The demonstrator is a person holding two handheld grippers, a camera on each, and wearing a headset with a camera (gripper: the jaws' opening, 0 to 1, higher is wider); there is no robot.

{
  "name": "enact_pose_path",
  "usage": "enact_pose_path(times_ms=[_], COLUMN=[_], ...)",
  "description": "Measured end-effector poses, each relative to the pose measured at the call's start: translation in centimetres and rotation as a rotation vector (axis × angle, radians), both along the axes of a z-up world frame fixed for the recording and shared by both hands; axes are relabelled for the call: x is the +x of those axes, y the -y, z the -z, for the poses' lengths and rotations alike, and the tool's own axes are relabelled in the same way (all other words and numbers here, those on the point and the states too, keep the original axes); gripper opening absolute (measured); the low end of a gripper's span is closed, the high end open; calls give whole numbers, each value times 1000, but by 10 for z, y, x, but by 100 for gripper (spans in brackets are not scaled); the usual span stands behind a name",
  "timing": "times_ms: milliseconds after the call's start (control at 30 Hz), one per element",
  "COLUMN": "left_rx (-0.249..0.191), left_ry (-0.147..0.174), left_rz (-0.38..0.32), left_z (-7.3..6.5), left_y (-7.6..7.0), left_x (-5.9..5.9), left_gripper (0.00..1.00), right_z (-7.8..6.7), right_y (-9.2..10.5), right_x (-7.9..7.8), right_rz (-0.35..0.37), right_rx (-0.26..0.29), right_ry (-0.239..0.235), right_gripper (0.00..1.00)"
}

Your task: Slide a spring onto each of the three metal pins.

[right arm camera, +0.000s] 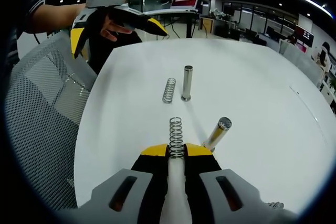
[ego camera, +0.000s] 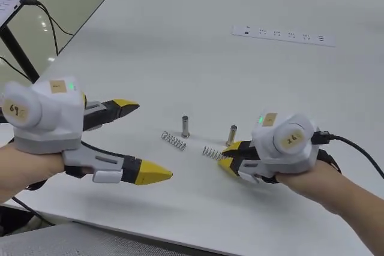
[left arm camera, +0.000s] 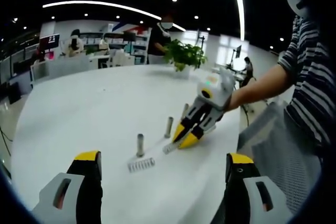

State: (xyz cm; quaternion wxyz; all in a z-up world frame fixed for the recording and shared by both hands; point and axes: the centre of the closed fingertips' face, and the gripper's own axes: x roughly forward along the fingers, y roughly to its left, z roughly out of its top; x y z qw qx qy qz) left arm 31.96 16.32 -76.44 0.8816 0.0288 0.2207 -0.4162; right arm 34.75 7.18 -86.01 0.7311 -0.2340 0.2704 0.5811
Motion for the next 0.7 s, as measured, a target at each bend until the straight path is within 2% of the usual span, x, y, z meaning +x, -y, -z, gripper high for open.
enact_pose_path(times_ms=[67,200,233,467,500,567,700], left_rx=[0,1,0,-4,-17,-83,-56], left_ry=[-2,-12,-23,-41,-41,-44,-62], left_rz=[1,1,5,46,57,68,112], left_z=[1,4,5,7,5,-3,2], left_y=[1,0,1,9,12,21,27], left_x=[-1,-3,-5,-10,-10,-12,-18], left_gripper=[95,96,96,94,94,94,92], right_z=[-2,-8,-11,-25,-28,-33,-41], right_y=[1,5,7,17,19,21,24], right_x=[-2,-7,-7,-13,-13,-14,-15], right_rz=[-20,-38,-41,-83,-91,-102,-117], right_rx=[-4,6,5,2,4,8,12], right_ry=[13,8,15,41,46,50,63], right_gripper=[8,7,7,7,7,7,7])
